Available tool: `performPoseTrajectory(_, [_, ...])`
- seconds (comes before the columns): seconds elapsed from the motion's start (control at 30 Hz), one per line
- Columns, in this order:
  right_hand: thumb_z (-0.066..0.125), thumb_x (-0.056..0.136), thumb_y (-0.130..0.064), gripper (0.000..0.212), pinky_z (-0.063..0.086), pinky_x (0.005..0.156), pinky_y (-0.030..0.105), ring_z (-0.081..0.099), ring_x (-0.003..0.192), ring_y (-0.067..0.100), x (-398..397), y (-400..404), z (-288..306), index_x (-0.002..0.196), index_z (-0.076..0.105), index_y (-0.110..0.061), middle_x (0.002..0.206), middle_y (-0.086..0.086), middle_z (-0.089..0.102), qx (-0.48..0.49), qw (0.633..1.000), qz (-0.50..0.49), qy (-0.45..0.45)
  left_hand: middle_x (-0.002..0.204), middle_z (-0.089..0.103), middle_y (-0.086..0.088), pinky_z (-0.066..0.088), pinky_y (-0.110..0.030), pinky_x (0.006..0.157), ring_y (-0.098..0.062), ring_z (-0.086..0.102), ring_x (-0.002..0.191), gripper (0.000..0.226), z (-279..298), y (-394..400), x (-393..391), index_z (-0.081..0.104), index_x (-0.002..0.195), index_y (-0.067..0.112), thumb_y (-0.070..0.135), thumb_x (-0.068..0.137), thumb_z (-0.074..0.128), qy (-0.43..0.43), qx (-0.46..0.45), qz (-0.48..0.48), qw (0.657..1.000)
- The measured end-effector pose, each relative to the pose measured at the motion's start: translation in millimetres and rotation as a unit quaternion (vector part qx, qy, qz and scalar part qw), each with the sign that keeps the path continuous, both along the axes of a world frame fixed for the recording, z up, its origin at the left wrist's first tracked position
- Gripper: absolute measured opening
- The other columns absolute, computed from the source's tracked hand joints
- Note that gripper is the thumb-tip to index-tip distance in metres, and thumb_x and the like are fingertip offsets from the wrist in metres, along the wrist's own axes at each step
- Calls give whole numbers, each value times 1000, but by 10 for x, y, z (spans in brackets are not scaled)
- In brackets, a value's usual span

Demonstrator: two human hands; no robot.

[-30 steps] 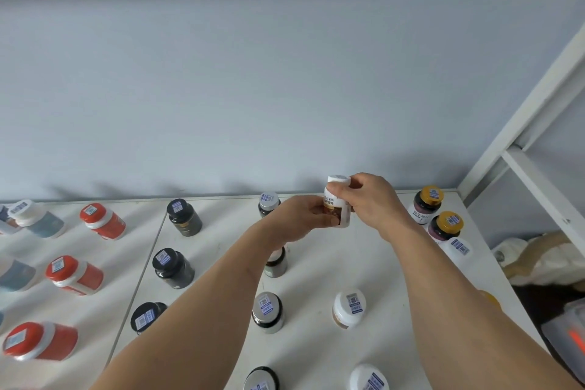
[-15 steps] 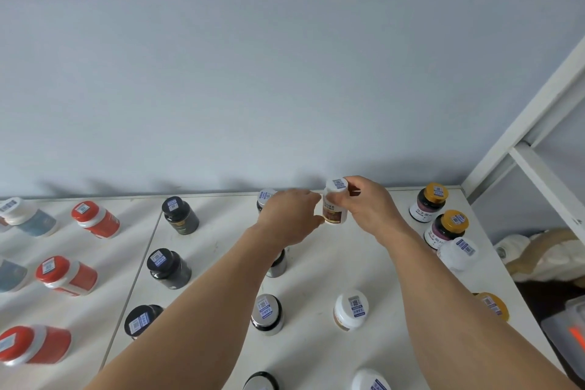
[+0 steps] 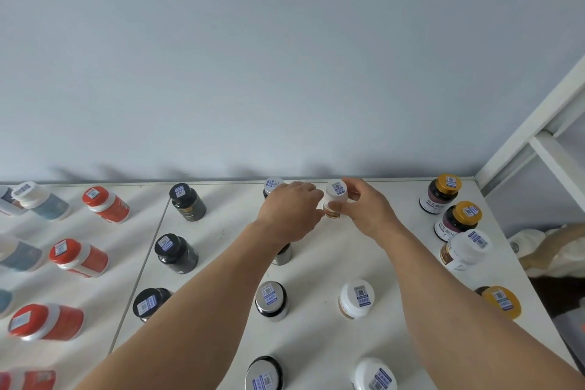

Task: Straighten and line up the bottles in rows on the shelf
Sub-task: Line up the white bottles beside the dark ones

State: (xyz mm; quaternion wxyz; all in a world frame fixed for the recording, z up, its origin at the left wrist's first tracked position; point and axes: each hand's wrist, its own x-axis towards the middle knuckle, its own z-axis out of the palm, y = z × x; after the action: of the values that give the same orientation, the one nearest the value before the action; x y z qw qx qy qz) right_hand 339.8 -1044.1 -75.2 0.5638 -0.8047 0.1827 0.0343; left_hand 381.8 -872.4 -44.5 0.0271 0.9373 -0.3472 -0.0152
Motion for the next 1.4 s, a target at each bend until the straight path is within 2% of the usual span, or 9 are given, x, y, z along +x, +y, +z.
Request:
performPoseTrajectory(0.1, [80,79,-31,64,43,101,33,52,125,12,-51,-22,100,135,52,-22,133,-6,57,-72,997,5,0,122,61,4,39,-33,95,-19,52,117,37,97,-5,-85,58,125,20,42,97,47,-9,-5,5,1000])
performPoseTrajectory(0.17, [73,85,-36,59,41,101,32,50,128,15,-117,-24,181,137,51,-19,138,-3,54,-148,989,9,-15,120,62,4,40,-32,93,-20,55,114,36,185,-14,-168,59,124,20,40,97,48,-21,-9,5,1000])
performPoseTrajectory(0.33, [54,97,-36,38,47,91,35,58,113,23,-432,48,375,130,58,-18,131,1,58,-360,927,101,-17,115,64,4,41,-33,88,-21,57,109,31,407,-3,-409,61,120,21,36,95,49,-51,4,-2,999])
performPoseTrajectory(0.47, [47,99,-33,34,47,89,38,59,110,27,-767,132,519,125,60,-15,126,4,59,-447,882,149,-33,113,64,2,45,-36,86,-22,58,106,31,510,30,-641,61,116,19,37,96,46,-63,22,-11,998])
performPoseTrajectory(0.67, [47,101,-36,36,44,88,36,58,114,25,-1320,218,788,130,58,-19,131,0,58,-473,872,121,-35,122,62,2,43,-35,82,-23,57,111,35,621,81,-1097,58,123,20,40,97,46,-82,5,-49,995])
performPoseTrajectory(0.9, [47,101,-37,37,40,80,32,59,113,25,-2146,283,970,132,57,-20,136,-1,56,-483,873,71,-21,115,63,1,45,-35,81,-24,59,105,33,746,114,-1796,61,116,17,40,97,45,-106,-11,-93,990])
performPoseTrajectory(1.07, [51,99,-40,36,45,87,34,59,112,25,-2656,128,1053,129,60,-21,134,-1,58,-461,886,28,-41,110,62,1,45,-34,78,-23,59,103,32,790,27,-2295,61,114,17,39,98,45,-105,-24,-115,987])
performPoseTrajectory(1.23, [53,97,-39,35,38,78,29,57,108,23,-3124,-164,1058,125,62,-20,126,2,61,-448,892,5,-60,113,62,1,43,-34,82,-23,58,108,34,669,-183,-2787,61,117,18,40,96,46,-90,-30,-107,990])
performPoseTrajectory(1.4, [53,97,-42,43,43,97,38,52,121,24,-3744,-470,921,134,55,-19,136,3,56,-374,924,3,-73,120,62,2,46,-33,81,-21,57,111,37,429,-429,-3389,59,121,18,42,96,47,-41,-23,-73,996])
